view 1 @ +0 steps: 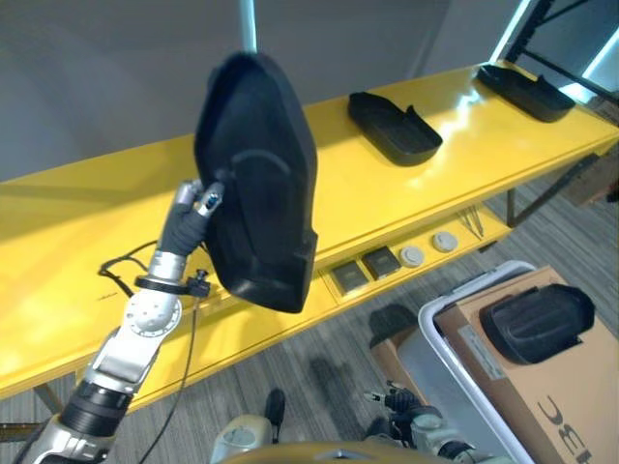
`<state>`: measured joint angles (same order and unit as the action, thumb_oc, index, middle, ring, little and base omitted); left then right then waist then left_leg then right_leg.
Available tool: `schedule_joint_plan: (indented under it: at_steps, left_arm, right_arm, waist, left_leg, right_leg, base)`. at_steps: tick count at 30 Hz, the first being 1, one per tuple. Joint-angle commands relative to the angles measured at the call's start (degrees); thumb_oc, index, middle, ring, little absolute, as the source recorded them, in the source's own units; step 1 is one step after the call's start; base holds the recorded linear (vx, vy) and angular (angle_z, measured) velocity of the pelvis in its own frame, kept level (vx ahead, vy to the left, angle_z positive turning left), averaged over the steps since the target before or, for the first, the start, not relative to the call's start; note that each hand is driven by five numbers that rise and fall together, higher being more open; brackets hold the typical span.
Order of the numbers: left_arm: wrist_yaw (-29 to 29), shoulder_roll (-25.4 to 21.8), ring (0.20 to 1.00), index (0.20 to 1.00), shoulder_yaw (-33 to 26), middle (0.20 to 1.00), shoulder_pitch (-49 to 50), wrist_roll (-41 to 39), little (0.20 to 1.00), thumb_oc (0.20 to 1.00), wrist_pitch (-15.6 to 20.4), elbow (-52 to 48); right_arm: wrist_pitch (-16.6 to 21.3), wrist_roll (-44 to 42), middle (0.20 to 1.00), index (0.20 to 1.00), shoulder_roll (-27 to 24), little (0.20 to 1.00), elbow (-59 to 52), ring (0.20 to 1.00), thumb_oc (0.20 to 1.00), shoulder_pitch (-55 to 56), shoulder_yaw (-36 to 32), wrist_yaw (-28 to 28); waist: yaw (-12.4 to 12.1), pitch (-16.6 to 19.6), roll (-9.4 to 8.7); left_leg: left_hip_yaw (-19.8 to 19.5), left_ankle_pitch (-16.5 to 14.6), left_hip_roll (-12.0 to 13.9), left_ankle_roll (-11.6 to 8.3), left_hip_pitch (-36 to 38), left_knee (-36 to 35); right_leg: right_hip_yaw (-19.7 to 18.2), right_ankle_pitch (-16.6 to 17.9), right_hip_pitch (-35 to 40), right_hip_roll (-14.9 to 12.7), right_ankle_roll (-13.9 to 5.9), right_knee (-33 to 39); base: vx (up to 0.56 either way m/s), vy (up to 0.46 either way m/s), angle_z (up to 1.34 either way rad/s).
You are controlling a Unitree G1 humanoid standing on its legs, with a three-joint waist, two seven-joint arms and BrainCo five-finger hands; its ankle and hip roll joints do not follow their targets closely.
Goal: Move parts from the plastic box to the shelf.
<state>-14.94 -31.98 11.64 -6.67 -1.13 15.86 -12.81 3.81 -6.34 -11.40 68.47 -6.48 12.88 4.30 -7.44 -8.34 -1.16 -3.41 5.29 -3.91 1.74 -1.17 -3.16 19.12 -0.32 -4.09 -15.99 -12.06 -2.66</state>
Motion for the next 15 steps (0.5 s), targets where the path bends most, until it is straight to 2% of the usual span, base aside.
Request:
schedule_joint_plan:
  at_steps: [1,3,5,7,8,9,11,12,13,14,15]
  left_arm:
    - [-1.2,2.3,0.200,0.200,-4.8,0.200,0.2,-3.7,0.200,0.200,5.4,-9.2]
    - [-1.5,3.4,0.200,0.200,-5.9,0.200,1.5,-6.0,0.200,0.200,5.8,-9.0]
    - [-1.8,4.2,0.200,0.200,-7.4,0.200,3.7,-6.7,0.200,0.200,5.5,-9.3]
    - [-1.9,4.5,0.200,0.200,-8.0,0.200,4.6,-6.3,0.200,0.200,5.3,-9.9]
    - [-1.6,4.5,0.200,0.200,-8.5,0.200,5.5,-5.1,0.200,0.200,4.8,-10.2]
    - [-1.6,4.6,0.200,0.200,-8.6,0.200,5.6,-5.1,0.200,0.200,4.7,-10.3]
    - [-0.6,4.1,0.200,0.200,-8.9,0.200,5.5,-3.9,0.200,0.200,4.3,-10.4]
    - [-0.5,3.8,0.200,0.200,-9.0,0.200,5.2,-3.9,0.200,0.200,4.3,-10.5]
    - [-0.4,3.8,0.200,0.200,-9.0,0.200,5.2,-3.9,0.200,0.200,4.3,-10.5]
    - [-0.2,3.4,0.200,0.200,-9.3,0.200,4.7,-3.7,0.200,0.200,4.1,-10.5]
    - [-0.1,3.0,0.200,0.200,-10.1,0.200,4.9,-4.0,0.200,0.200,3.8,-10.5]
  right_arm:
    - [1.1,0.4,1.000,1.000,-0.8,1.000,1.1,1.000,1.000,-1.0,1.9,1.7]
    - [1.3,0.0,1.000,1.000,-0.6,1.000,1.2,1.000,1.000,-0.7,1.7,2.0]
    - [1.7,-0.5,1.000,1.000,-1.0,1.000,1.4,1.000,1.000,-0.7,1.4,2.1]
    - [1.8,-0.4,1.000,1.000,-2.2,1.000,2.1,1.000,1.000,-0.5,0.5,2.5]
    - [1.4,1.0,1.000,1.000,-3.4,1.000,3.8,1.000,1.000,0.5,-0.5,2.9]
    - [1.5,1.1,1.000,1.000,-3.5,1.000,3.8,1.000,1.000,0.5,-0.4,2.8]
    - [0.7,0.9,1.000,1.000,-4.3,1.000,6.0,1.000,1.000,2.6,-2.7,1.8]
    - [0.5,0.7,1.000,1.000,-4.4,1.000,6.5,1.000,1.000,3.3,-3.3,1.7]
    - [0.5,0.7,1.000,1.000,-4.4,1.000,6.5,1.000,1.000,3.4,-3.4,1.6]
    - [0.1,0.7,1.000,1.000,-4.4,1.000,7.1,1.000,1.000,3.8,-3.8,1.3]
    - [-0.7,1.0,1.000,1.000,-3.9,1.000,7.1,1.000,1.000,4.7,-3.9,0.0]
  waist:
    - [-2.2,-0.5,-0.82]
    - [-2.2,-0.2,-0.62]
    - [-2.6,-0.5,0.28]
    - [-2.3,-1.4,0.97]
    - [-1.6,-1.5,1.43]
    - [-1.4,-1.5,1.48]
    - [0.0,-0.9,1.67]
    - [0.4,-0.8,1.58]
    - [0.4,-0.8,1.51]
    - [0.5,-0.6,1.53]
    - [0.3,0.3,1.69]
  left_leg:
    - [-2.3,-6.8,8.1,-5.23,2.6,-1.8]
    - [-3.2,-6.2,9.4,-6.17,2.8,-1.8]
    - [-4.1,-5.7,11.1,-7.34,2.7,-1.3]
    - [-3.9,-3.4,12.1,-8.26,0.1,-0.5]
    - [1.9,-3.0,13.5,-8.31,-1.0,0.2]
    - [1.8,-3.0,13.5,-8.34,-1.0,0.3]
    - [11.4,-2.9,14.9,-8.39,-1.5,1.2]
    - [14.7,-2.6,14.8,-8.38,-2.1,2.0]
    - [14.7,-2.6,14.7,-8.37,-2.1,2.1]
    - [17.8,-2.3,14.2,-8.35,-3.1,2.7]
    - [18.8,-2.8,12.6,-8.08,-3.7,2.4]
  right_leg:
    - [-0.5,2.0,4.3,3.2,1.95,2.0]
    - [-0.4,1.0,4.7,4.5,3.03,1.7]
    - [1.8,0.0,6.3,6.0,4.11,2.8]
    - [4.6,-0.5,7.2,6.5,4.91,3.9]
    - [8.2,-1.7,8.7,6.6,5.53,4.5]
    - [8.3,-1.7,8.7,6.7,5.54,4.6]
    - [12.1,-2.9,11.7,6.9,5.37,6.2]
    - [13.4,-2.7,12.3,6.9,5.31,6.7]
    - [13.5,-2.6,12.4,6.8,5.28,6.9]
    - [15.1,-2.5,13.0,6.6,5.10,7.3]
    - [16.3,-2.4,13.7,6.3,4.57,7.4]
  base:
    - [0.16,-0.318,0.36]
    - [0.16,-0.312,0.25]
    - [0.09,-0.266,0.45]
    - [-0.04,-0.205,0.62]
    - [-0.03,-0.128,0.82]
    - [0.01,-0.106,0.88]
    - [0.09,-0.074,1.14]
    - [0.09,-0.057,1.26]
    - [0.00,-0.025,1.55]
    - [0.10,0.025,1.36]
    - [0.18,0.067,0.84]
